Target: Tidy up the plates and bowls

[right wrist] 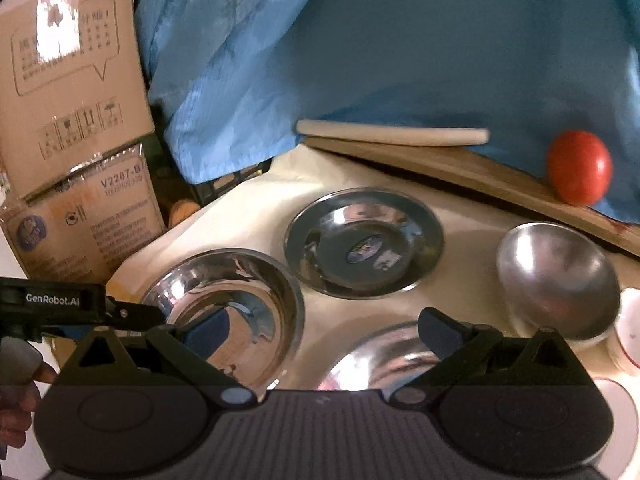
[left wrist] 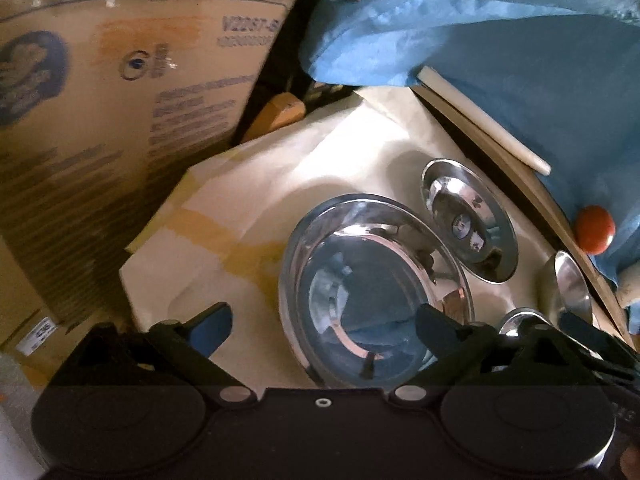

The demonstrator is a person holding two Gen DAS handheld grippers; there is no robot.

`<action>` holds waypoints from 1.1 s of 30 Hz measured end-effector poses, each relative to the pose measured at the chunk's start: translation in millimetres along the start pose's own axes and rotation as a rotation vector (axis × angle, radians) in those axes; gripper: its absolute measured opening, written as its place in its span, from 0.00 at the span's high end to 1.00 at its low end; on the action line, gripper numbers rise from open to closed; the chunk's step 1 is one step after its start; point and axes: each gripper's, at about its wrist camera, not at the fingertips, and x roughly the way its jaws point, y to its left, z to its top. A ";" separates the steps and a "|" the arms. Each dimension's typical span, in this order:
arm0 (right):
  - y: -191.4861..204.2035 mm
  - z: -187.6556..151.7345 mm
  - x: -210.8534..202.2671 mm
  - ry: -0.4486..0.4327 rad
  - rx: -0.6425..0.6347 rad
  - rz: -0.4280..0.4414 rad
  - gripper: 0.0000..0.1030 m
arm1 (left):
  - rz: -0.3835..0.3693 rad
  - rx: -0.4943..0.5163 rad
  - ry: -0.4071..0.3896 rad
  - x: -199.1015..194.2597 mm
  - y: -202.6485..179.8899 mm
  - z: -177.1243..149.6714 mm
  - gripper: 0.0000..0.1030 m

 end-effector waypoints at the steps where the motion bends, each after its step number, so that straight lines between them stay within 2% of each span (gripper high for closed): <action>1: 2.6 1.2 3.9 0.004 -0.007 0.002 0.01 | -0.011 0.003 0.010 3.2 1.2 2.0 0.09; 6: 8.4 5.6 20.8 0.040 -0.012 0.006 0.13 | -0.083 0.003 0.045 13.5 8.3 8.8 0.21; 8: 11.3 6.6 26.5 0.052 -0.012 0.008 0.17 | -0.106 0.003 0.056 16.5 10.2 10.5 0.29; 11: 12.8 5.9 34.3 0.080 -0.006 0.017 0.24 | -0.117 0.001 0.077 21.6 12.8 11.4 0.41; 14: 13.6 4.2 41.3 0.109 0.004 0.017 0.32 | -0.122 -0.005 0.085 23.6 16.9 13.0 0.49; 17: 15.2 2.8 47.9 0.142 0.003 -0.003 0.36 | -0.123 0.001 0.090 25.0 19.1 14.7 0.51; 20: 16.6 1.8 54.1 0.166 0.003 -0.004 0.45 | -0.122 0.001 0.094 26.0 21.0 15.9 0.55; 25: 19.8 -0.9 58.4 0.192 -0.001 -0.002 0.69 | -0.119 0.015 0.096 25.4 21.7 15.9 0.58; 27: 21.2 -1.9 57.9 0.194 -0.006 -0.001 0.76 | -0.110 0.015 0.093 24.6 22.0 15.5 0.63; 29: 21.4 -2.5 56.0 0.193 -0.009 -0.009 0.77 | -0.105 0.004 0.089 23.5 23.8 15.5 0.70; 33: 20.9 -1.3 52.5 0.184 -0.006 -0.021 0.79 | -0.097 0.005 0.081 19.9 24.1 13.9 0.75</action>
